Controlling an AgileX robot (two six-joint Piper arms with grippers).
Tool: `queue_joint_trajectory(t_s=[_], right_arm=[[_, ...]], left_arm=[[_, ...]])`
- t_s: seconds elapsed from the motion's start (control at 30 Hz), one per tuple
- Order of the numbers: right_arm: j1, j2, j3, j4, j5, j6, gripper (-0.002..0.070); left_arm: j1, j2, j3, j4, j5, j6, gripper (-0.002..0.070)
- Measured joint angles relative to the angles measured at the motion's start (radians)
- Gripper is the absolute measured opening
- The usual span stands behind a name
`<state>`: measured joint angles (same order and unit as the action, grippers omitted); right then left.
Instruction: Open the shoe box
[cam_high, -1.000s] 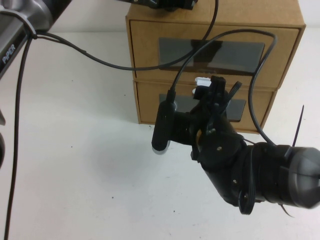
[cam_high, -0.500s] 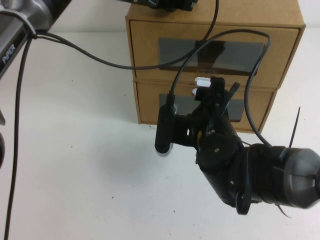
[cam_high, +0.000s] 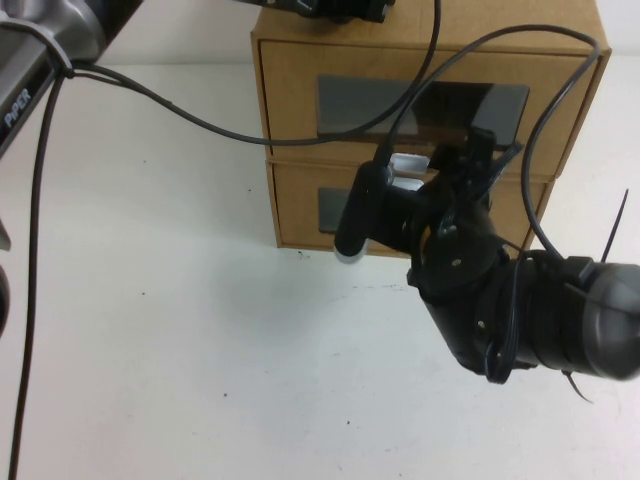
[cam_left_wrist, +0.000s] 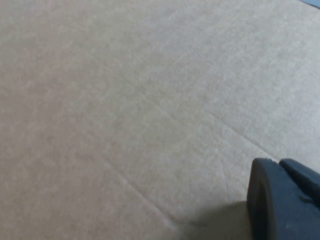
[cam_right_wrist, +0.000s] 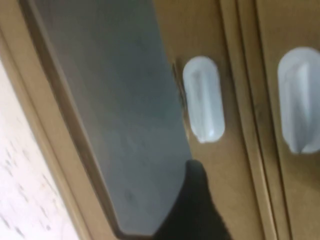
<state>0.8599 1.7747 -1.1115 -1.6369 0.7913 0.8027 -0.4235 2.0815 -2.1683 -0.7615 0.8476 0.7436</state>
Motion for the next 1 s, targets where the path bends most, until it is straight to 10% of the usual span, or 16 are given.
queue_joint_trajectory(t_s=[1.0], right_arm=[[0.008, 0.0, -0.017, -0.003, -0.031, -0.162, 0.0477]], left_arm=[[0.0, 0.0, 0.0, -0.002, 0.0, 0.002, -0.0007]])
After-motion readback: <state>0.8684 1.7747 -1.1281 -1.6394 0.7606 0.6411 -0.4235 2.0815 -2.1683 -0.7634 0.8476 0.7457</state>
